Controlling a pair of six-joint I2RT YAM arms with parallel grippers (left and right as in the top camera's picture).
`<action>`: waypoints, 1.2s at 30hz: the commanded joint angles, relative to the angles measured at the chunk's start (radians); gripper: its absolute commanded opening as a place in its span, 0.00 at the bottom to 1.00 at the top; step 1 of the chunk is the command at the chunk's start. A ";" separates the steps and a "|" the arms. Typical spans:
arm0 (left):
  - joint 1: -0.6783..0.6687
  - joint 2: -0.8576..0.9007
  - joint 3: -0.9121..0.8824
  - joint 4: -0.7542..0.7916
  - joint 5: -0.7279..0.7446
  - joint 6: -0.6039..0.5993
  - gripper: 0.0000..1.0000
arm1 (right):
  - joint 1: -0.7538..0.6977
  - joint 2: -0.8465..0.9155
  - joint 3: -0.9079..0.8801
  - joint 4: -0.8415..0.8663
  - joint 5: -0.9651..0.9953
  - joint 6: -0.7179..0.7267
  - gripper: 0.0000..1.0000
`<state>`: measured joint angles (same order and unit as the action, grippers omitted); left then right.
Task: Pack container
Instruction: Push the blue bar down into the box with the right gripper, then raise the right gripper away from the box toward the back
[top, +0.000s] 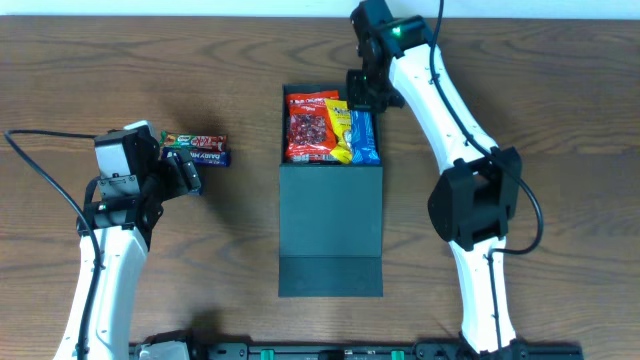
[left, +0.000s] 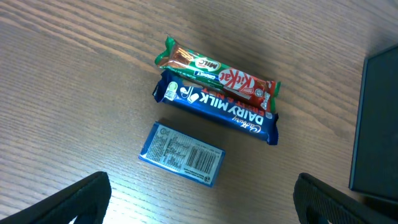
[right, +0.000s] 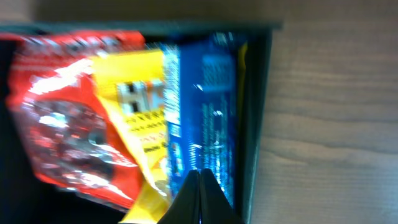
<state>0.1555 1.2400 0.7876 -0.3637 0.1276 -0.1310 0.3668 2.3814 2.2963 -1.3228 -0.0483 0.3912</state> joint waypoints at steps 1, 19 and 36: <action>0.001 0.003 0.027 -0.002 -0.005 -0.003 0.95 | 0.008 -0.023 -0.037 -0.004 0.014 -0.014 0.01; 0.001 0.003 0.027 -0.002 -0.005 -0.004 0.95 | 0.011 -0.077 -0.024 -0.099 -0.008 -0.014 0.01; 0.001 0.003 0.027 0.009 -0.005 -0.004 0.95 | 0.080 -0.176 -0.154 -0.150 -0.057 -0.056 0.01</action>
<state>0.1555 1.2400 0.7876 -0.3561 0.1276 -0.1310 0.4438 2.2009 2.1860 -1.4845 -0.0914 0.3534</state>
